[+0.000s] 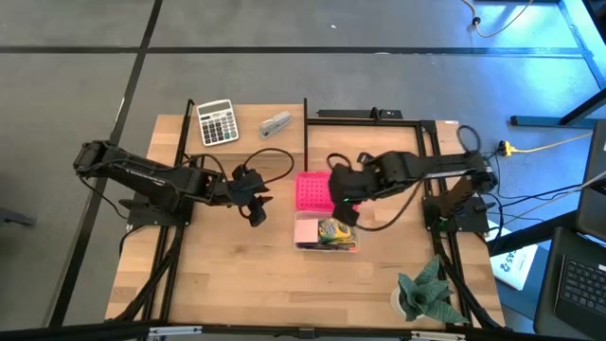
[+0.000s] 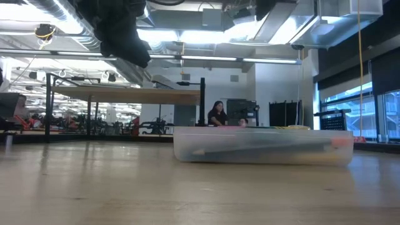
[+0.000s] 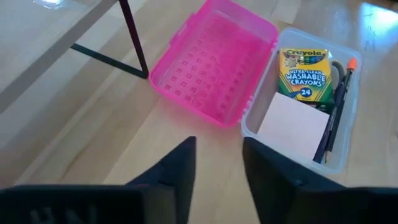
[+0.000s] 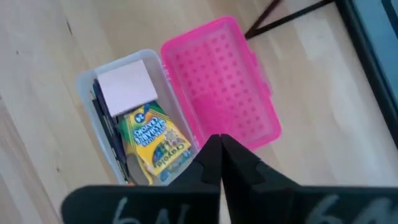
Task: Pack school essentials
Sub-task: Close the pink supply box
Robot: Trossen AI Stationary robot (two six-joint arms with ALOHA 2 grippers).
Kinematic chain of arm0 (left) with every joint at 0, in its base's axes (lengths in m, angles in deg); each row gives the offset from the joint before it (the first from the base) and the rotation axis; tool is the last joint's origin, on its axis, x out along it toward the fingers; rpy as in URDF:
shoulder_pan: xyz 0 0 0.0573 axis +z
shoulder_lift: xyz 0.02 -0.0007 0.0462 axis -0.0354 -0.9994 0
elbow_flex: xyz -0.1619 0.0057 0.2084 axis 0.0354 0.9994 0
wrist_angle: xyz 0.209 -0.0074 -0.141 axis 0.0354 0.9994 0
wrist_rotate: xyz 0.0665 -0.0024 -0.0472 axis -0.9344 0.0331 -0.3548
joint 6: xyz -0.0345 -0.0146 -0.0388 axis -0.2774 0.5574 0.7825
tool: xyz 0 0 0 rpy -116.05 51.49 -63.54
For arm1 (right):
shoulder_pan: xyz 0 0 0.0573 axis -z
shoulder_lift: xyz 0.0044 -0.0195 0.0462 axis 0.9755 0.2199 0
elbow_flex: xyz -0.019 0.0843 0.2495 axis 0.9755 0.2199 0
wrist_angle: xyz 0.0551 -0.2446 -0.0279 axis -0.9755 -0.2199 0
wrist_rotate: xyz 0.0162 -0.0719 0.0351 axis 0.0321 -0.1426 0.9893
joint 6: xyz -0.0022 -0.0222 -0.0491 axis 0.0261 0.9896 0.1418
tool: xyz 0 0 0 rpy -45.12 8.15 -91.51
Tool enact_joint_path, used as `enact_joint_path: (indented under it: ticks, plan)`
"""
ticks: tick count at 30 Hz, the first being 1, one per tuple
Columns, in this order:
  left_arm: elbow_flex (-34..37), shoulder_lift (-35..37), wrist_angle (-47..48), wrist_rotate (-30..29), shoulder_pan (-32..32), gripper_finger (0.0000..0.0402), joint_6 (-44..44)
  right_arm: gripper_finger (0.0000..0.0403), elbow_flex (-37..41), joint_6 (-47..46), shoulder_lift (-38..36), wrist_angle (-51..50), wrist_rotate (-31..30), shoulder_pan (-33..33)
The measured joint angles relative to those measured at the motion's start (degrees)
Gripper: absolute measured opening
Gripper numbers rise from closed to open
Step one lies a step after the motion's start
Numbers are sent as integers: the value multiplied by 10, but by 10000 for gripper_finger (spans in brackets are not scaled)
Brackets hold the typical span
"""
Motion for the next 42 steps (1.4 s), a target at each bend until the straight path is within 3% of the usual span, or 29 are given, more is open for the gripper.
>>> enact_joint_path:
  ticks: [5, 10, 14, 17, 22, 27, 32, 36, 42]
  plan:
    - [0, 0, 1, 13, 8, 69, 0, 4, 92, -41, -90, 31, -7, -3]
    - [0, -1, -4, 15, 26, 13, -1, 2, 232, -97, -189, 164, -10, 2]
    - [0, -22, -25, 42, 46, 5, -1, 2, 318, -138, -227, 243, -9, 28]
    - [0, -50, -42, 57, 58, 1, -11, 2, 352, -103, -227, 260, 18, 63]
    - [0, -83, -52, 72, 75, 1, -16, 1, 377, -31, -223, 278, 57, 128]
    - [0, -91, -50, 88, 88, 1, -23, 10, 378, 34, -223, 285, 139, 189]
    - [0, -90, -51, 89, 95, 1, -64, 24, 378, 138, -223, 309, 158, 216]
    - [0, -90, -51, 94, 102, 0, -88, 26, 378, 128, -220, 334, 166, 224]
    - [0, -93, -59, 179, 106, 1, -71, 27, 378, 87, -220, 332, 164, 230]
